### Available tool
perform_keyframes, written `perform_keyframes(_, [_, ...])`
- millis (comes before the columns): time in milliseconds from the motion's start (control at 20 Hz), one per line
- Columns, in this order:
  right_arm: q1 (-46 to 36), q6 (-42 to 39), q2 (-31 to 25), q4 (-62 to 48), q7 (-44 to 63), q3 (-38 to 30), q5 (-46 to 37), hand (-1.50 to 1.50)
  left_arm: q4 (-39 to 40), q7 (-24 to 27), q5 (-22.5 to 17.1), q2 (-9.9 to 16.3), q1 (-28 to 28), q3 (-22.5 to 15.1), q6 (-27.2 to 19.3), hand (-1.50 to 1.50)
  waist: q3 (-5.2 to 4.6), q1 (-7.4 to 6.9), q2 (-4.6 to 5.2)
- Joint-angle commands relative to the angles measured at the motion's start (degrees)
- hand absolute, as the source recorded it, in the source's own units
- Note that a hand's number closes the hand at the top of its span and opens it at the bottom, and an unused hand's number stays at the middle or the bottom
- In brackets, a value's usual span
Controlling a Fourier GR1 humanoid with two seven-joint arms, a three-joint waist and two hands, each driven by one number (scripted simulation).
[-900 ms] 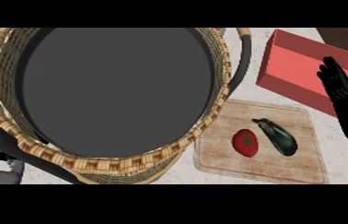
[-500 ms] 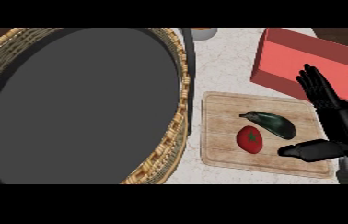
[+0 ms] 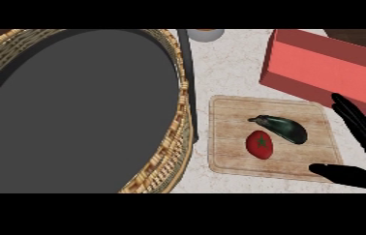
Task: Pick the eggplant from the cutting board and place it in the cardboard box
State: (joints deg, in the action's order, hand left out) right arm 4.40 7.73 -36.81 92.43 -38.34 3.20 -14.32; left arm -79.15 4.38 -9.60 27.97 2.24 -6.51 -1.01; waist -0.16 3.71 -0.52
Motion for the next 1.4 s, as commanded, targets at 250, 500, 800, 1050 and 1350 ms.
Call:
perform_keyframes(250, [14.4, 0.9, -8.8, 7.4, -6.6, -6.1, -4.0, -1.5, -6.5, -1.8, 1.0, -5.1, 5.5, -5.3, 1.1, 0.0, 0.1, 0.8, -0.19])
perform_keyframes(500, [18.1, -4.5, -12.8, 10.8, -2.4, -5.1, -5.4, -1.5, -6.7, -3.0, 2.3, -6.8, 6.9, -6.7, 0.7, 0.0, 0.04, 0.25, 0.08])
perform_keyframes(800, [21.6, -6.8, -11.6, 15.6, 4.0, -3.8, -5.4, -1.5, -7.2, -3.8, 2.5, -6.8, 7.0, -6.2, 1.3, 0.0, 0.1, -1.28, 0.27])
perform_keyframes(1050, [18.2, -8.4, -10.7, 18.6, 9.7, -3.2, -4.5, -1.5, -6.9, -4.3, 3.7, -8.7, 7.8, -7.5, 1.0, 0.0, 0.1, -2.6, 0.49])
perform_keyframes(1350, [17.7, -7.4, -8.9, 17.8, 13.9, 0.0, -9.8, -1.5, -5.9, -3.5, 3.8, -9.5, 8.6, -6.9, 1.8, 0.0, 0.11, -2.43, 0.43])
